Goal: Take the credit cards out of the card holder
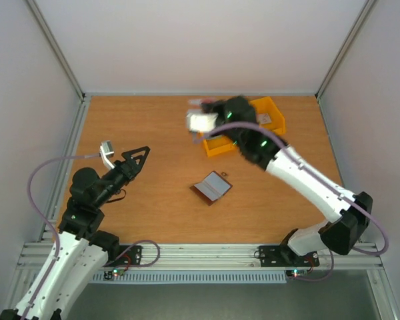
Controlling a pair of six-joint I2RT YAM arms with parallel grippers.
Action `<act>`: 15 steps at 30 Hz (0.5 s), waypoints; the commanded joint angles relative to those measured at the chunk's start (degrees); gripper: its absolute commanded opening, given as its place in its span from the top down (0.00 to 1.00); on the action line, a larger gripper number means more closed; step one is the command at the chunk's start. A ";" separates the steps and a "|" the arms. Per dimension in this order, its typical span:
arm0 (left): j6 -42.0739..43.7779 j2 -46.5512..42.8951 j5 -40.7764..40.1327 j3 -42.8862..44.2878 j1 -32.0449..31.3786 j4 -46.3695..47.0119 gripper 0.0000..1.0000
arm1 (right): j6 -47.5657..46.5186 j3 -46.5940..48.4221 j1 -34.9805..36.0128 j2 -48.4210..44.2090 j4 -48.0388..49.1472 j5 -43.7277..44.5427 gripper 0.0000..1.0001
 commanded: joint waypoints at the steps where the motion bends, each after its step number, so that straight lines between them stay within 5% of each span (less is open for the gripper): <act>1: 2.67 -1.59 -5.79 -5.30 2.51 -3.31 0.12 | 16.08 10.34 -15.61 3.10 -29.75 -17.65 0.99; 8: 2.63 -3.69 -9.48 -12.04 6.39 -6.26 0.06 | 15.11 22.77 -34.07 17.24 -38.89 -27.93 0.99; 15: 9.25 -6.15 -13.56 -16.08 8.75 -5.77 0.00 | 7.43 26.17 -36.07 28.37 -35.17 -31.07 0.98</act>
